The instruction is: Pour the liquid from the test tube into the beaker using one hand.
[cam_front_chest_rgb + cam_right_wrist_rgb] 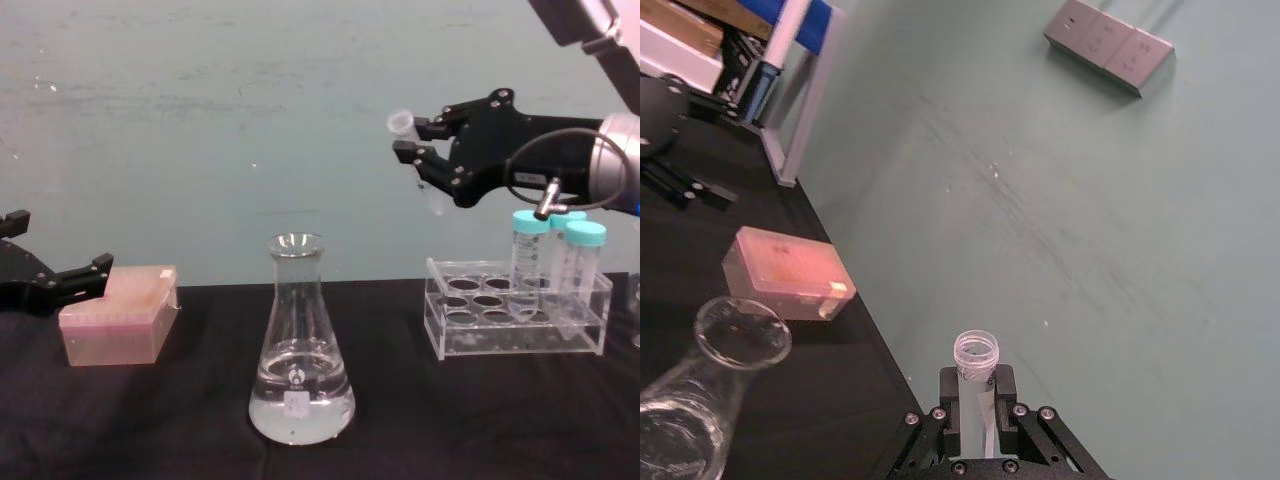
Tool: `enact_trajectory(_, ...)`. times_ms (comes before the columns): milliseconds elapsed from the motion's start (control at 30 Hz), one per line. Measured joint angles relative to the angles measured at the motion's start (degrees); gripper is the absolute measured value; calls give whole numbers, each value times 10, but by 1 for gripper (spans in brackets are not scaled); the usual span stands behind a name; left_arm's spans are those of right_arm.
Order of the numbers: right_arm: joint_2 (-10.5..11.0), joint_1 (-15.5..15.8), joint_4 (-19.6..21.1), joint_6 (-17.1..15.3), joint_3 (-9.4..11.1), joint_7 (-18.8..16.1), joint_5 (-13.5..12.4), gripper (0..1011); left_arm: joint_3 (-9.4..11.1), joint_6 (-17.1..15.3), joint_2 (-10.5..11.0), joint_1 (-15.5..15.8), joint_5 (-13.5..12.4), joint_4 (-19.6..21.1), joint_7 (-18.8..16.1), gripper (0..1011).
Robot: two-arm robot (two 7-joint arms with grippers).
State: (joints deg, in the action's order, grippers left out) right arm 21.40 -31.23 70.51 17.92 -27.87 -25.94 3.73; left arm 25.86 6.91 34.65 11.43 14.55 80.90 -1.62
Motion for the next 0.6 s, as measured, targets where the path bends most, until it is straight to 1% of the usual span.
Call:
enact_trajectory(133, 0, 3, 11, 5, -5, 2, 13, 194, 0, 0, 0, 0, 0, 0, 0, 1000)
enact_trajectory(167, 0, 3, 11, 5, -5, 2, 13, 194, 0, 0, 0, 0, 0, 0, 0, 1000)
enact_trajectory(467, -1, 7, 33, 7, -17, 17, 51, 194, 0, 0, 0, 0, 0, 0, 0, 1000)
enact_trajectory(600, -1, 9, 40, 7, -19, 21, 59, 194, 0, 0, 0, 0, 0, 0, 0, 1000)
